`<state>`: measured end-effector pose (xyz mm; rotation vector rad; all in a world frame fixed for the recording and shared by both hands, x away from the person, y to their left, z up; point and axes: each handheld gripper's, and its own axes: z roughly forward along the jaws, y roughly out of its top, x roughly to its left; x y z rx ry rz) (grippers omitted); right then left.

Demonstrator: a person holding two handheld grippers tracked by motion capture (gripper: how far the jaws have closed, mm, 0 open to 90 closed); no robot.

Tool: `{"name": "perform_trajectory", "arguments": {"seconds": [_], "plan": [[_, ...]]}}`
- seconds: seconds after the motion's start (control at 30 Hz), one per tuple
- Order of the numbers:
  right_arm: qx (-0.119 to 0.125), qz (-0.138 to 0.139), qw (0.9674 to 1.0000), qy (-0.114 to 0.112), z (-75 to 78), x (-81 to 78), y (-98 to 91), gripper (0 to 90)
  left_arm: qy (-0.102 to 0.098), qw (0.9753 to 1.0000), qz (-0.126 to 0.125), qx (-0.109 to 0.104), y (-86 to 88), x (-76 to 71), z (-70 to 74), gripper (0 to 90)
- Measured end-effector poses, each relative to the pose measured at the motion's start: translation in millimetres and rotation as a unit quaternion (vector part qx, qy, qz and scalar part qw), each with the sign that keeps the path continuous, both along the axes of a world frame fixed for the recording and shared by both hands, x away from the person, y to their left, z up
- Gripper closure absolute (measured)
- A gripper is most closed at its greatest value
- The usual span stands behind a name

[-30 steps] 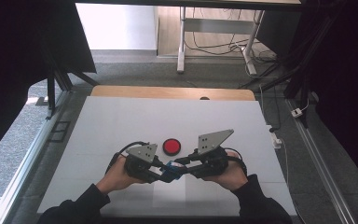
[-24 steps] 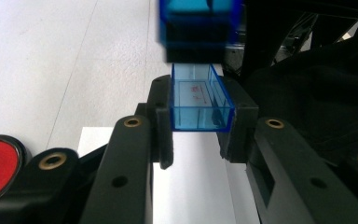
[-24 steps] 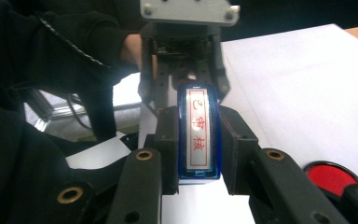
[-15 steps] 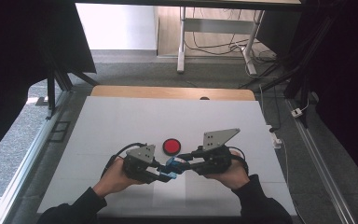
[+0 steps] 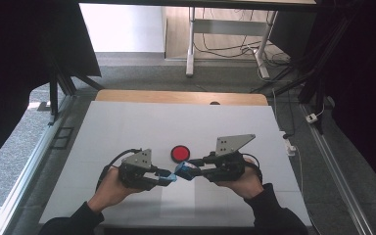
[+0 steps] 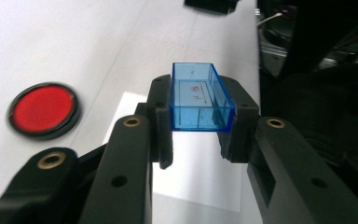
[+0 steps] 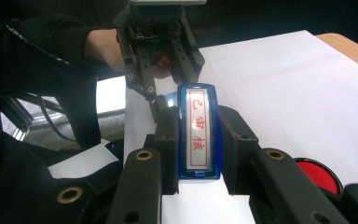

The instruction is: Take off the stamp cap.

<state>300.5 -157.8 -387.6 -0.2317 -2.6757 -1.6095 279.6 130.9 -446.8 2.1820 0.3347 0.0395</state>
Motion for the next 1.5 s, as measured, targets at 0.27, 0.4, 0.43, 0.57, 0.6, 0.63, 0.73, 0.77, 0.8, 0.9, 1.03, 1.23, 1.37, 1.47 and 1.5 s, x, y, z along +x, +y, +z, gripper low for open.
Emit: {"name": "perform_trajectory", "arguments": {"seconds": [0.27, 0.4, 0.43, 0.57, 0.6, 0.63, 0.73, 0.77, 0.8, 0.9, 1.03, 1.23, 1.37, 1.47, 1.5], "plan": [[-0.002, -0.019, 0.9998, -0.004, 1.1, 0.8, -2.5, 71.6, 0.013, 0.9979, 0.063, -0.005, 23.9, -11.2, 1.6, 68.4], [-0.003, -0.026, 0.9996, -0.003, 1.1, 1.6, -2.6, 71.6, 0.022, 0.9957, 0.09, -0.01, 36.6, -20.0, 0.7, 68.3], [-0.005, -0.034, 0.9994, -0.002, 1.0, 2.0, -2.5, 71.6, 0.023, 0.995, 0.097, -0.008, 39.5, -22.4, 0.5, 68.3], [-0.007, -0.04, 0.9992, 0.002, 0.2, 2.9, -2.2, 71.6, 0.026, 0.9922, 0.122, -0.006, 50.2, -31.7, 0.7, 68.3], [-0.013, -0.042, 0.999, 0.004, -0.1, 3.6, -1.6, 71.6, 0.025, 0.9918, 0.125, -0.006, 52.6, -34.2, 0.9, 68.3], [-0.013, -0.042, 0.999, 0.004, -0.1, 3.6, -1.6, 71.6, 0.024, 0.9912, 0.13, -0.006, 54.9, -36.6, 1.2, 68.3], [-0.014, -0.043, 0.999, 0.003, -0.4, 3.4, -0.9, 71.6, 0.028, 0.9889, 0.146, -0.008, 61.8, -43.1, 1.0, 68.3], [-0.016, -0.044, 0.9989, 0.002, -0.4, 3.5, -0.7, 71.6, 0.029, 0.9883, 0.15, -0.008, 64.3, -45.1, 0.7, 68.3], [-0.017, -0.048, 0.9987, 0.0, -0.5, 3.4, -0.7, 71.6, 0.029, 0.9874, 0.155, -0.009, 66.7, -47.3, 0.3, 68.3], [-0.017, -0.051, 0.9986, 0.0, -0.3, 3.6, -1.3, 71.6, 0.031, 0.9846, 0.172, -0.013, 75.1, -53.8, -0.5, 68.3], [-0.016, -0.058, 0.9982, -0.003, 0.3, 3.8, -2.1, 71.6, 0.036, 0.9781, 0.203, -0.026, 89.2, -62.9, -2.8, 68.2], [-0.02, -0.064, 0.9977, -0.005, 0.0, 4.2, -2.4, 71.6, 0.047, 0.9683, 0.243, -0.033, 112.2, -74.6, -10.3, 68.2], [-0.025, -0.071, 0.9971, -0.007, -1.1, 5.0, -2.1, 71.6, 0.052, 0.964, 0.259, -0.029, 120.7, -80.6, -14.7, 68.2], [-0.027, -0.075, 0.9968, -0.007, -2.0, 5.6, -1.8, 71.6, 0.048, 0.9628, 0.266, -0.013, 122.1, -84.2, -17.8, 68.2], [-0.028, -0.078, 0.9965, -0.008, -2.4, 5.8, -1.7, 71.6, 0.048, 0.9626, 0.266, -0.009, 122.2, -85.0, -18.8, 68.1]]}}
